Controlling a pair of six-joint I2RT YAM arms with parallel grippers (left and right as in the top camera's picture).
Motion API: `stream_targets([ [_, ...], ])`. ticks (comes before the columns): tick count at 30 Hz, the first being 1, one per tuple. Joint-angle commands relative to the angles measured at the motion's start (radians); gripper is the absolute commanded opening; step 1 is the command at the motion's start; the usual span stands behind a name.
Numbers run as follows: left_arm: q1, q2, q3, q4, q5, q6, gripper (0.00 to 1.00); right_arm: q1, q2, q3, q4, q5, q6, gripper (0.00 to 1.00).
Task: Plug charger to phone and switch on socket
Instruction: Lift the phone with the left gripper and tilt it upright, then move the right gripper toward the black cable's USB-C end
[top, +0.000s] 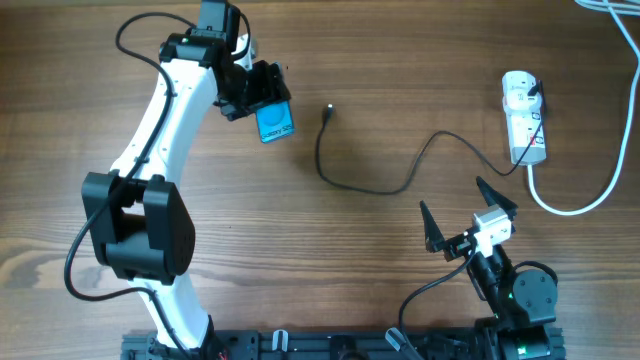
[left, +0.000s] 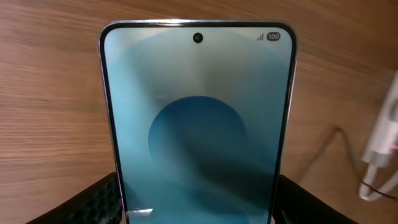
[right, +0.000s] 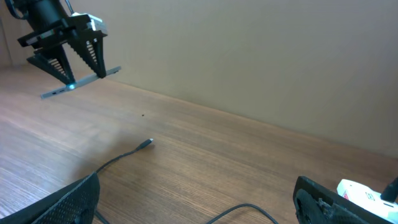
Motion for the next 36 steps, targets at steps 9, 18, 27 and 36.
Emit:
stream_targets([
  [9, 0.002, -0.039, 0.022, 0.007, 0.322, -0.076, 0.77, -0.004, -0.01, -0.002, 0.005, 0.027, -0.044, 1.0],
  [18, 0.002, -0.039, 0.022, 0.008, 0.469, -0.093, 0.77, -0.004, -0.006, 0.028, 0.046, -0.195, 0.253, 1.0],
  [27, 0.002, -0.039, 0.022, 0.026, 0.517, -0.113, 0.77, -0.004, 0.217, 0.367, -0.14, -0.235, 0.275, 1.0],
  [36, 0.002, -0.039, 0.022, 0.04, 0.544, -0.127, 0.76, -0.004, 0.676, 0.828, -0.597, -0.252, 0.26, 1.0],
])
